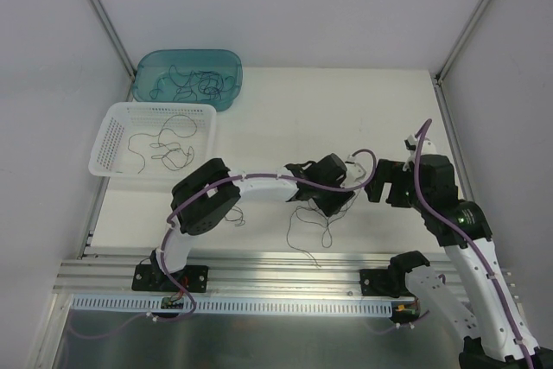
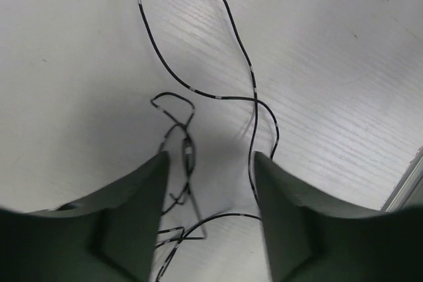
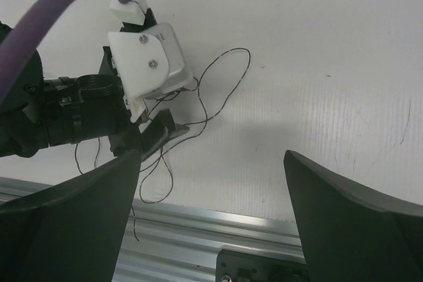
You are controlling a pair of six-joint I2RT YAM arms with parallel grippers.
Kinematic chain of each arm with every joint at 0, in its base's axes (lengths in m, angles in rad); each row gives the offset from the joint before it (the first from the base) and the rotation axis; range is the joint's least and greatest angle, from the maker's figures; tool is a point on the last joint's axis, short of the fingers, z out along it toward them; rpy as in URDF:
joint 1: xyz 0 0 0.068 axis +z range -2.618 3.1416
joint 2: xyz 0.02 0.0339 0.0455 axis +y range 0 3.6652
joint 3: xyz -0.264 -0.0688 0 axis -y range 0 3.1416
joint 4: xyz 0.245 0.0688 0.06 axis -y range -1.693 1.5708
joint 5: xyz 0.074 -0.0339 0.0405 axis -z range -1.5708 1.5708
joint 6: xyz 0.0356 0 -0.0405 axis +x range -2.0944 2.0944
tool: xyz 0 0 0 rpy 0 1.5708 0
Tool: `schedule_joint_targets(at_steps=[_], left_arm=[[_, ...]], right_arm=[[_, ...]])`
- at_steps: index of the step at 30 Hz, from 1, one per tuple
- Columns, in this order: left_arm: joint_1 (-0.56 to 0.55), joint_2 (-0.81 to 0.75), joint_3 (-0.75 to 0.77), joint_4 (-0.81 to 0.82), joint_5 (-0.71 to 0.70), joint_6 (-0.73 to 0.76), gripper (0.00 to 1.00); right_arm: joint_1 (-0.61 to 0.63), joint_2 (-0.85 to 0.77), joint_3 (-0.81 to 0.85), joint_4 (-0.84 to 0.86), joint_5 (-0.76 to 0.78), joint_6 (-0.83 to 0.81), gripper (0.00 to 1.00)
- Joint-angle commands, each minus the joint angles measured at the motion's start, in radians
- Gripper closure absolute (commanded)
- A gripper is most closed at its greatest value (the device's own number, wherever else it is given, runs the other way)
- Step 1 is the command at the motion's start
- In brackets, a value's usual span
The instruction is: Untangle the cables
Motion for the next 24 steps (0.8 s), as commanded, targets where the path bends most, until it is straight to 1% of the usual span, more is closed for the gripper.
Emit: schedule_joint_targets(at_steps=[1,4,5,6,7,8,9,12,17,19,24], left_arm=[[-0.019,-0.009,-0.026,0.000,-0.005,-0.020,0.52],[-0.020,-0.027,-0.038,0.000,-0.027,-0.020,0.71],[-0.019,-0.032,-0.041,-0.001,-0.034,-0.022,0.83],[-0.019,-0.036,-0.045,0.000,-0.044,-0.022,0.87],[-0.019,-0.047,-0.049,0.000,-0.048,-0.022,0.96],[-0.019,-0.053,-0.048,-0.001,-0.053,-0.026,0.99],[-0.017,-0.062,-0.051,-0.001,-0.056,-0.034,1.00],[-0.014,-0.116,-0.049,-0.001,-0.080,-0.063,1.00],[0.027,-0.277,-0.043,-0.009,-0.108,-0.130,1.00],[0.068,-0.355,-0.043,-0.017,-0.149,-0.164,1.00],[0.168,-0.513,-0.022,-0.064,-0.168,-0.215,1.00]], right_arm=[[0.005,-0.013,-0.011,0.018,-0.028,0.010,0.06],[0.007,-0.021,-0.014,0.018,-0.026,0.013,0.06],[0.007,-0.021,-0.017,0.018,-0.026,0.013,0.06],[0.007,-0.022,-0.019,0.018,-0.026,0.016,0.06],[0.007,-0.024,-0.017,0.015,-0.026,0.018,0.06],[0.007,-0.025,-0.015,0.017,-0.026,0.018,0.06],[0.008,-0.027,-0.014,0.014,-0.025,0.018,0.06],[0.007,-0.038,-0.008,0.012,-0.022,0.018,0.06],[0.007,-0.075,-0.006,0.017,0.023,0.010,0.06],[0.007,-0.087,-0.015,0.028,0.024,0.005,0.06],[0.007,-0.130,-0.029,0.049,0.017,-0.010,0.06]])
